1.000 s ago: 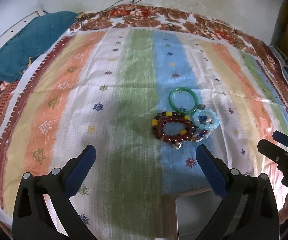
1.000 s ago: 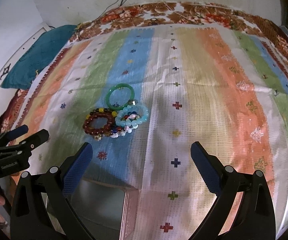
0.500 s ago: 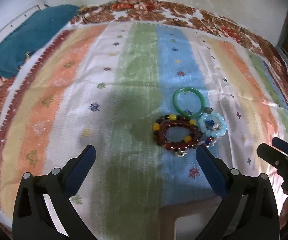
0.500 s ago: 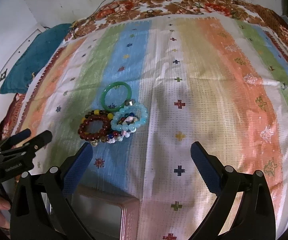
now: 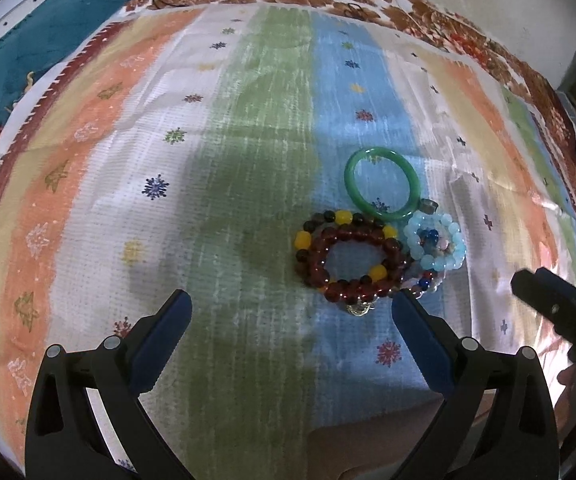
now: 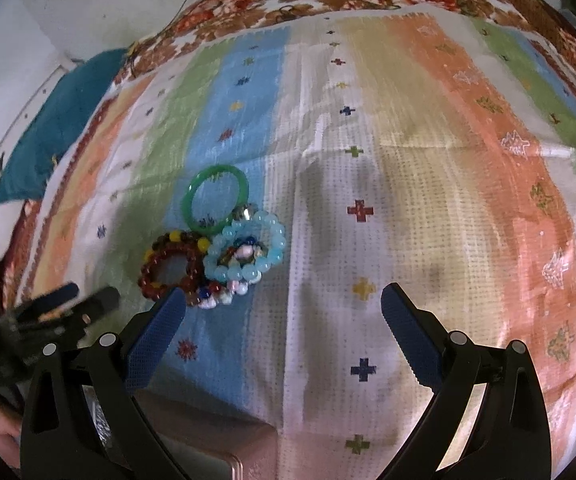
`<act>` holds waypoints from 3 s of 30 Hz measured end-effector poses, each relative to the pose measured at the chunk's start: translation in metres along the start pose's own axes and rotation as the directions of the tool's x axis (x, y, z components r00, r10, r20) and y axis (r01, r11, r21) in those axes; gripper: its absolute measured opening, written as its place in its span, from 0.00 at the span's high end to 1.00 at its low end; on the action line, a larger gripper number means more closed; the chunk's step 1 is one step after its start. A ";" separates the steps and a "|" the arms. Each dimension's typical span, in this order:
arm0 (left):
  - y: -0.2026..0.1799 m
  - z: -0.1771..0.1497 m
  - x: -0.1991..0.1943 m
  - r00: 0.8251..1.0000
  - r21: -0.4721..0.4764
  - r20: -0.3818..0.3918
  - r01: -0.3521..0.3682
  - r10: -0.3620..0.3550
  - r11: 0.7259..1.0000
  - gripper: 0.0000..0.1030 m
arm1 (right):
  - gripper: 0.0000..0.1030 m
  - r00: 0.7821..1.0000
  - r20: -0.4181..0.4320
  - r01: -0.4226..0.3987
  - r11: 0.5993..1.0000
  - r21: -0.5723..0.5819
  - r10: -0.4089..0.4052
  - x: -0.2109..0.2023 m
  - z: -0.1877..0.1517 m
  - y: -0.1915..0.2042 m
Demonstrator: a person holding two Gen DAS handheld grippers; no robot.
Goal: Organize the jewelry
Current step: 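Lower both open tools over the bracelet pile, then grasp the dark red bead bracelet with the left tool while the right tool grasps the pale blue bracelet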
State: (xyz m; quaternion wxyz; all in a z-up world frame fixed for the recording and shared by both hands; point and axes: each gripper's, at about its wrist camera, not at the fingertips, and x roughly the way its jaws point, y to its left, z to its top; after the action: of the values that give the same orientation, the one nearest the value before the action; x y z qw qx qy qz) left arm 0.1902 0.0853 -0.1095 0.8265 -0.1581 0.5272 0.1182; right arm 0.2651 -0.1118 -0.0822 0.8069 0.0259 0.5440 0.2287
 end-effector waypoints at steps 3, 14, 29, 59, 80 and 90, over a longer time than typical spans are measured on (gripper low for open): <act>-0.001 0.001 0.005 1.000 0.008 -0.007 0.000 0.000 1.000 0.05 | 0.04 1.000 0.003 0.007 1.000 0.013 -0.007 0.002 0.003 0.001; -0.003 0.003 0.018 0.999 0.032 -0.037 0.013 -0.012 0.999 0.10 | 0.04 1.000 -0.016 0.017 0.998 0.061 -0.016 0.024 0.014 -0.009; -0.005 0.006 0.031 0.997 0.044 -0.074 0.042 -0.038 0.998 0.23 | 0.16 0.997 -0.075 -0.006 0.996 0.084 0.012 0.061 0.025 -0.018; 0.002 0.002 0.033 0.992 0.056 -0.100 0.083 -0.077 0.995 0.88 | 0.88 0.992 -0.094 0.075 0.995 -0.065 -0.081 0.071 0.023 0.000; -0.007 0.005 -0.012 0.999 0.118 0.016 0.048 -0.051 0.992 1.00 | 0.88 0.999 -0.013 0.041 0.991 -0.129 -0.043 0.008 0.014 0.014; 0.007 0.003 0.011 0.999 0.053 -0.044 0.034 -0.032 0.998 0.83 | 0.88 0.999 0.005 0.052 0.988 -0.146 -0.052 -0.003 0.011 0.020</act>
State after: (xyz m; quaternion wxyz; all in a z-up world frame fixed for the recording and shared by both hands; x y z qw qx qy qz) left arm 0.1945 0.0936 -0.1192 0.8207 -0.1469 0.5453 0.0870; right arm 0.2667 -0.0929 -0.0693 0.8127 -0.0472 0.5257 0.2467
